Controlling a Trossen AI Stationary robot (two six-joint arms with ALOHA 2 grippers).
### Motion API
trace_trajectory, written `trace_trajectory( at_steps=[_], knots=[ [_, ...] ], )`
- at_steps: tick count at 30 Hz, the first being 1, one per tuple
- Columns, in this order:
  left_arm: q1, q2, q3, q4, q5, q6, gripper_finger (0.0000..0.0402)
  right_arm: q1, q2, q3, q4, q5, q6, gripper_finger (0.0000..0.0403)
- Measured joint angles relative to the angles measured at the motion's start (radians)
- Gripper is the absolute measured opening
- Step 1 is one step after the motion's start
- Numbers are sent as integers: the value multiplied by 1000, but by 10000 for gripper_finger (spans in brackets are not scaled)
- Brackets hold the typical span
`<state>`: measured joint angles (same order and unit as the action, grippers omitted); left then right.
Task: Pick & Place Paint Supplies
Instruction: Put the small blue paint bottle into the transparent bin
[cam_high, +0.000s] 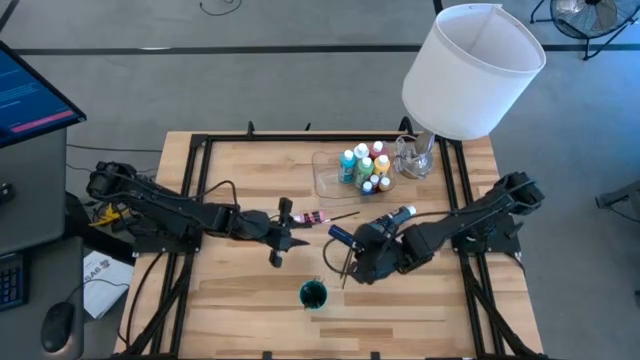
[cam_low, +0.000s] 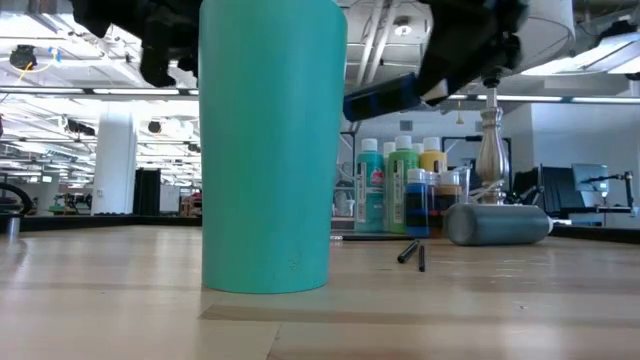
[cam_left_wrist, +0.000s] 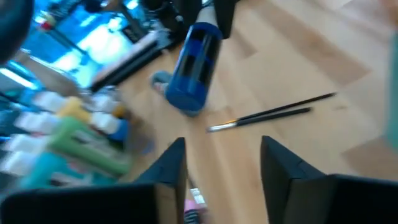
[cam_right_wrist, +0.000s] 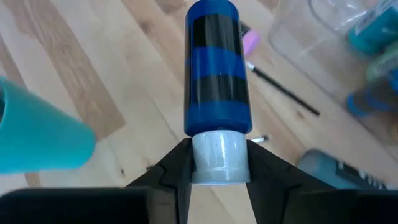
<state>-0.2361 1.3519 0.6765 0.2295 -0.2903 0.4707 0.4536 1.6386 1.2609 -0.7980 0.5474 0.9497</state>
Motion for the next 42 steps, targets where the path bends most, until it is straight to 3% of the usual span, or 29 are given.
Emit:
trace_trajectory(
  at_steps=[6,11,24,30,42],
  knots=[
    [0,0,0,33,-115,79,154,-67,0,19,54,-21,-81,110],
    [4,0,0,37,-121,101,175,-106,0,29,136,-30,-143,110],
    [0,0,0,43,-207,188,177,-169,-1,28,242,-102,-197,111],
    [3,0,0,102,-288,362,177,-180,-2,28,257,-102,-197,111],
    [21,0,1,114,-290,494,181,-203,-1,28,264,-111,-201,112]
  ],
)
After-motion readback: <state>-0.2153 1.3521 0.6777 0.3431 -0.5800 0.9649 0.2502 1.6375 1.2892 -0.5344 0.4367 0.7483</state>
